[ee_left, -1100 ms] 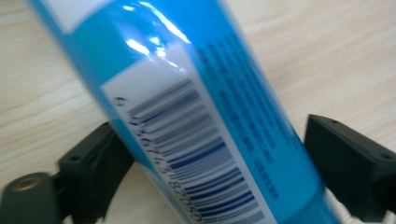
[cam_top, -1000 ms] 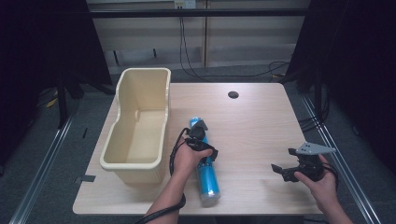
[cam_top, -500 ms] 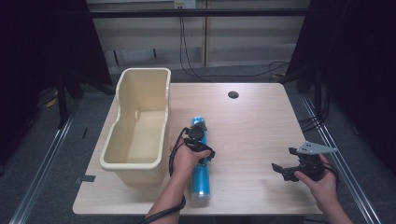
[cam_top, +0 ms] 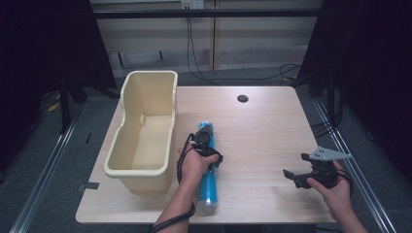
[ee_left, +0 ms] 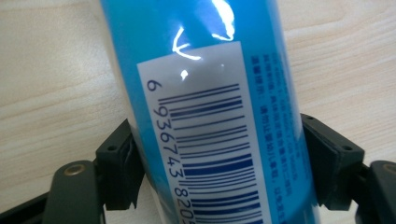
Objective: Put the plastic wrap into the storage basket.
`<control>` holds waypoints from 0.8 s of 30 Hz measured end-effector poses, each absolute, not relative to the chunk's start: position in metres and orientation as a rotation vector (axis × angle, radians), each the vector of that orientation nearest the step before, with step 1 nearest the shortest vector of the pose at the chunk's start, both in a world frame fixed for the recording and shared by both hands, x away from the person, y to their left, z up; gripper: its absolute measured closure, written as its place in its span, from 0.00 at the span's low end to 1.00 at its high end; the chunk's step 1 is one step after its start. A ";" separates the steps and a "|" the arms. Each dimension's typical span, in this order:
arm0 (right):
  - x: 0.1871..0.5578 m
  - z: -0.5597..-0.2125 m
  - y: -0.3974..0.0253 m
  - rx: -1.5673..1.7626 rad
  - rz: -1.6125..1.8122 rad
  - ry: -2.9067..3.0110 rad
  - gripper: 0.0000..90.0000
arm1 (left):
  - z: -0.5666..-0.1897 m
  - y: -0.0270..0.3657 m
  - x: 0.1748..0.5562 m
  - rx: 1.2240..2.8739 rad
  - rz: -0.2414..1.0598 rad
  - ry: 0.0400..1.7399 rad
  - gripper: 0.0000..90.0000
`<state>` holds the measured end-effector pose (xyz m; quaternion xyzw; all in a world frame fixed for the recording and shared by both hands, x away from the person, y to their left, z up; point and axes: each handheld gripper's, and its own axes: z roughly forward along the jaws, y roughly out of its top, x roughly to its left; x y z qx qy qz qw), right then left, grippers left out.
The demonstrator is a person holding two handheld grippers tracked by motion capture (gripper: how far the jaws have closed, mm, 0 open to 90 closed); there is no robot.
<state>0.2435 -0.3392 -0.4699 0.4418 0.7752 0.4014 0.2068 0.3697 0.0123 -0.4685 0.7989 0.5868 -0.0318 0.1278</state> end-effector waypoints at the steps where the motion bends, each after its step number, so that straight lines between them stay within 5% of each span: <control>1: 0.244 -0.470 -0.340 1.236 1.124 2.154 0.03 | -0.468 0.012 0.370 2.331 -0.095 1.711 0.30; 24: 0.243 -0.468 -0.343 1.234 1.142 2.140 0.03 | -0.415 0.009 0.372 2.423 -0.163 1.677 0.36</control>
